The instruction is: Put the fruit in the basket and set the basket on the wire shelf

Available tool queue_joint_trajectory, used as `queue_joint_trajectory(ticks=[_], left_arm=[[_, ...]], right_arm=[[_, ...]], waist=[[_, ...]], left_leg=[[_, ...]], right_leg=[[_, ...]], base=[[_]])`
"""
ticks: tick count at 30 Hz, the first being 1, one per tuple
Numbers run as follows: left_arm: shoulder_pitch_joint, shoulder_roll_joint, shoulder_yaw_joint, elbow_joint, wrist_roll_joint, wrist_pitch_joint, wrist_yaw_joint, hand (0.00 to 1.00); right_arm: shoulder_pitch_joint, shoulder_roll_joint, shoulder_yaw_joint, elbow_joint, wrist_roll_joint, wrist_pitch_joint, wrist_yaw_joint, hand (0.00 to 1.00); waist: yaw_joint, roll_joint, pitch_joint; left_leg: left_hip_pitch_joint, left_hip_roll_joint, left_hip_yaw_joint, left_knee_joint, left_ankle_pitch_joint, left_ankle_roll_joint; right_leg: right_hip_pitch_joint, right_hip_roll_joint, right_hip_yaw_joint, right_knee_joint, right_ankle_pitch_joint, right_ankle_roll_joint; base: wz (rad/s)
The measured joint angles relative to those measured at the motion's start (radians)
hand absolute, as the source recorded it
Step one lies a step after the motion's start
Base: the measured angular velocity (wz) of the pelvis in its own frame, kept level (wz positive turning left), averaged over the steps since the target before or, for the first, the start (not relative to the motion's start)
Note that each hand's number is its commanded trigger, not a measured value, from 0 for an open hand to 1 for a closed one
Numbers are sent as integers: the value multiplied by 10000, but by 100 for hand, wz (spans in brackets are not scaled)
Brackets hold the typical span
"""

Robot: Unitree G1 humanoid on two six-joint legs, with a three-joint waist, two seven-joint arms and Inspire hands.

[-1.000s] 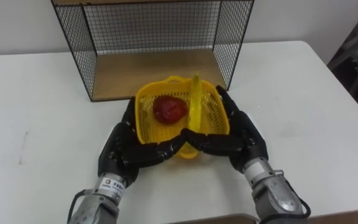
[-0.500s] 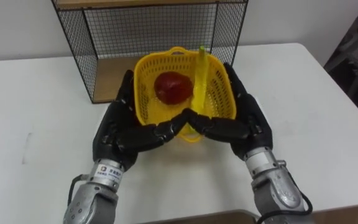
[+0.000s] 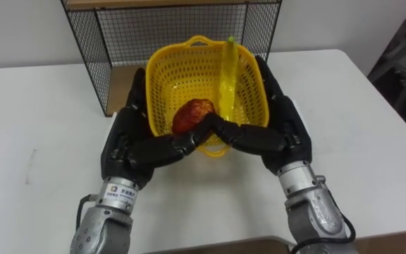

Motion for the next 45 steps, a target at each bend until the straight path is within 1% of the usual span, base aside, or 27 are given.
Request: queue_joint_trajectory(ticks=[2,4,6,8,9,10,12,13,15,16,17,18,19,21,26,30,32,34,35,36,37,39,40,42,43,44,45], left_arm=[[-41,-15,33,-13,-9,-9,1,0],[-47,-11,83,-140,-22,-104,1,0],[-47,1,100,-173,-17,-137,1,0],[-44,1,119,-177,-11,-137,1,0],[-45,1,131,-177,-12,-138,1,0],[-45,11,179,-164,-24,-138,1,0],[-41,21,195,-153,-17,-153,1,0],[-51,47,200,-155,-20,-214,1,0],[-47,26,184,-155,-24,-263,0,0],[-50,59,189,-168,-8,-268,0,0],[-50,50,198,-170,2,-292,0,0],[-44,67,230,-171,-5,-320,0,0],[-55,65,280,-172,-18,-346,0,0],[-120,61,289,-188,-6,-427,0,0],[-119,79,283,-267,-20,-431,0,0],[-81,79,271,-273,-23,-460,0,0],[-67,79,259,-274,-28,-460,0,0],[-56,0,269,-274,-30,-460,-1,0],[-56,-12,267,-274,-23,-460,0,0],[-54,22,270,-275,-23,-461,0,0],[-51,31,243,-269,-12,-460,0,0],[-53,31,180,-269,-7,-474,0,0],[-97,19,184,-268,-7,-498,0,0],[-147,21,211,-268,-24,-523,0,0],[-146,25,216,-267,-30,-520,1,0],[-151,24,219,-263,-29,-520,1,0],[-121,3,182,-246,-15,-476,2,0]], right_arm=[[2,11,9,65,38,-26,20,0],[33,18,22,78,70,-76,87,0],[36,39,35,82,76,-130,118,0],[63,28,39,94,108,-164,159,0],[64,15,47,118,145,-163,170,0],[70,8,85,138,197,-163,178,0],[110,69,152,146,283,-171,187,0],[73,31,142,148,414,-200,189,0],[64,38,147,276,483,-252,203,0],[63,51,148,534,487,-277,226,0],[64,21,155,643,491,-274,251,0],[72,-7,209,869,519,-256,365,0],[106,-3,293,913,634,-217,389,0],[107,-27,312,881,803,-281,438,0],[107,-22,331,832,829,-297,442,0],[124,-35,329,616,847,-295,441,0],[154,-96,354,405,845,-282,441,0],[157,-94,350,201,847,-298,433,0],[156,-97,350,146,846,-303,430,0],[154,-73,353,96,838,-333,431,0],[157,-74,350,100,845,-360,428,0],[157,-78,315,105,844,-382,414,0],[152,-88,285,116,836,-385,428,0],[157,-58,279,128,838,-386,441,0],[172,-66,279,129,837,-385,441,0],[164,-66,280,128,836,-383,441,0],[197,-57,288,212,829,-383,441,0]], waist=[[25,-26,6],[231,-62,-20],[285,-168,-56],[376,-175,17],[489,-72,47],[490,-45,81],[516,-205,103],[493,-272,46],[494,-181,56],[510,-192,55],[543,-199,48],[668,-250,13],[562,-238,-97],[429,-450,-82],[445,-464,-51],[455,-296,-19],[500,-314,-39],[493,-461,-100],[495,-454,-97],[490,-453,-98],[490,-451,-66],[451,-424,-54],[408,-271,31],[370,-202,66],[337,-246,71],[323,-272,92],[220,-224,17]], left_leg=[[-77,95,-5,482,-274,-56],[-412,332,-8,1495,-741,-214],[-832,447,-42,2458,-971,-368],[-1410,669,-133,3910,-940,-404],[-1750,897,-194,4840,-823,-453],[-1987,1004,-277,5468,-503,-497],[-2223,944,-271,5848,-34,-510],[-2396,765,-247,5398,-119,-497],[-2792,552,-201,4342,-91,-517],[-2936,356,-185,3207,70,-575],[-2968,279,-186,2613,353,-529],[-2947,268,-72,2186,1041,-416],[-2875,232,11,1991,1262,-283],[-2866,119,4,1892,1339,-188],[-3040,98,83,2308,1023,-121],[-3040,-62,150,2638,604,-61],[-2950,-140,368,2634,411,37],[-2659,-460,513,2433,146,233],[-2582,-508,576,2438,61,286],[-2474,-641,649,2459,-9,375],[-2298,-736,668,2413,-83,473],[-2075,-747,534,2270,-129,549],[-2017,-695,299,2202,-130,563],[-2024,-586,194,2078,-99,573],[-2016,-601,224,2050,-91,599],[-2005,-637,242,2054,-96,602],[-1988,-643,164,1932,-97,584]], right_leg=[[-75,12,0,442,-278,-72],[-481,112,4,1182,-768,-241],[-779,147,-43,1856,-1217,-383],[-896,187,8,2371,-1567,-538],[-876,308,6,2588,-1715,-689],[-759,392,56,2695,-1834,-801],[-522,351,201,2670,-1879,-848],[-525,286,225,2638,-1868,-876],[-483,253,289,2526,-1850,-891],[-455,210,314,2455,-1843,-886],[-449,172,308,2468,-1857,-906],[-412,142,421,2462,-1925,-888],[-325,110,369,2298,-1941,-827],[-295,63,324,2112,-1910,-753],[-251,1,335,1936,-1976,-618],[-93,-118,372,1937,-2261,-482],[-32,-287,378,2004,-2399,-393],[-91,-772,380,2717,-2580,-106],[-241,-916,343,3210,-2556,-55],[-523,-1188,215,4148,-2355,186],[-698,-1332,239,4795,-2047,311],[-889,-1359,240,5202,-1543,403],[-970,-1179,248,5099,-1582,523],[-1268,-867,316,4058,-2021,413],[-1494,-809,316,3069,-1957,386],[-1624,-790,296,2703,-1520,185],[-1509,-765,200,2439,-1362,67]], base=[[-3],[-12],[2],[-1],[-19],[-15],[2],[0],[-14],[-25],[-42],[-27],[-9],[16],[0],[-2],[3],[2],[-8],[0],[11],[9],[4],[10],[13],[21],[9]])
